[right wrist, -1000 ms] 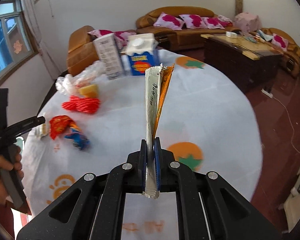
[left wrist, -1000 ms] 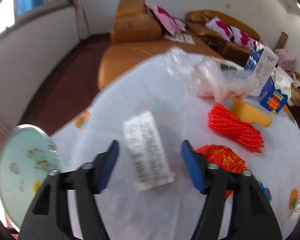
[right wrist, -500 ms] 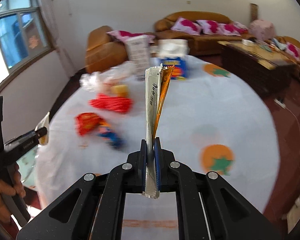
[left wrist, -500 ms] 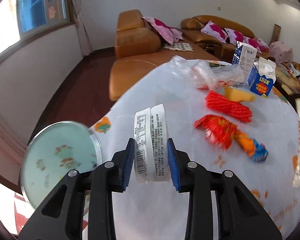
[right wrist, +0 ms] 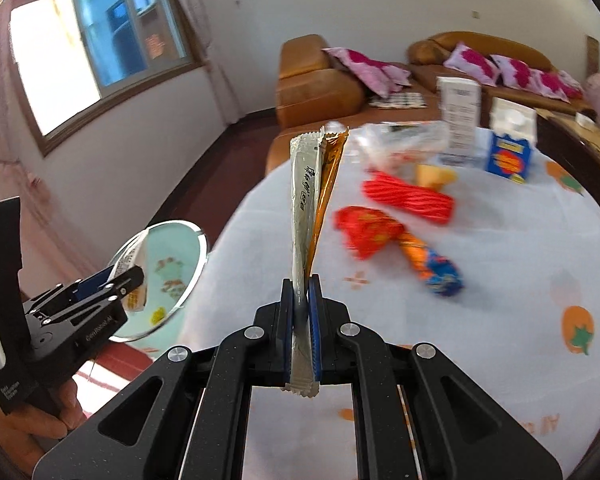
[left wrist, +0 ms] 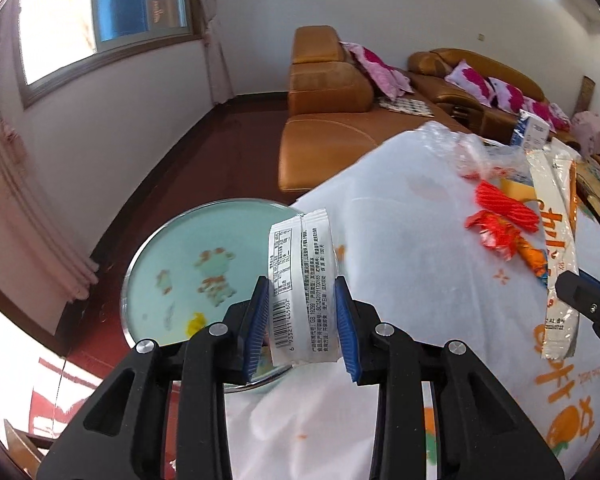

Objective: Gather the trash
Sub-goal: 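Carry the receipt strip and snack wrapper over the blue bin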

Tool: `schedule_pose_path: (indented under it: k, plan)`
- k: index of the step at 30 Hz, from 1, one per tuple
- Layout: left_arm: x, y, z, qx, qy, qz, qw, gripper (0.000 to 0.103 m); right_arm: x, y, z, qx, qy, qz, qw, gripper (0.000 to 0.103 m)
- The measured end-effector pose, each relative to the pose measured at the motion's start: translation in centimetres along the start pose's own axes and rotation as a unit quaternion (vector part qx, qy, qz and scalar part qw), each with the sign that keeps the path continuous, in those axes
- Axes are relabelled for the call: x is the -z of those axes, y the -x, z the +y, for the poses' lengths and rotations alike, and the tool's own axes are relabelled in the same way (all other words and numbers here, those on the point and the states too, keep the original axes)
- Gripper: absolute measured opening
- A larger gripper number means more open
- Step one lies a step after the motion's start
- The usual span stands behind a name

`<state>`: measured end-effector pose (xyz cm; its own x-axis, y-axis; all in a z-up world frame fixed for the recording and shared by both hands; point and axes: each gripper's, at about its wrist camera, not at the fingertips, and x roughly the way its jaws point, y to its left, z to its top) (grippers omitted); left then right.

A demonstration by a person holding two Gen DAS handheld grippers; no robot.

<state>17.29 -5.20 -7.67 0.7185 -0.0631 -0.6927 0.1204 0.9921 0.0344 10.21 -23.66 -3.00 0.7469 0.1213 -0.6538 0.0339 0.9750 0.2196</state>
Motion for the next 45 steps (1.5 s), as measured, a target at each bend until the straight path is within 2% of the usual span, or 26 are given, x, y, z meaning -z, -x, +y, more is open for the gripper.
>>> schedule_pose_path:
  k: [8,19,37,45]
  plan:
    - [0.6,0.3,3.8,-0.016,0.032,-0.001,0.9994,0.032,-0.5,-0.8,4.6,-0.031,0.041,0.003,0.999,0.008]
    - [0.7,0.3,6.8,-0.031,0.053,-0.004,0.9981,0.032,-1.0,-2.0,9.0,-0.055,0.071,0.004,0.996,0.008]
    - [0.5,-1.5,9.6,-0.036,0.081,0.006,0.9960,0.033,-2.0,-5.1,13.1,-0.077,0.101,0.017,0.992,0.008]
    - [0.5,-2.8,10.1,-0.038,0.088,0.016,0.9953,0.033,-2.1,-7.0,13.8,-0.081,0.104,0.030,0.991,0.008]
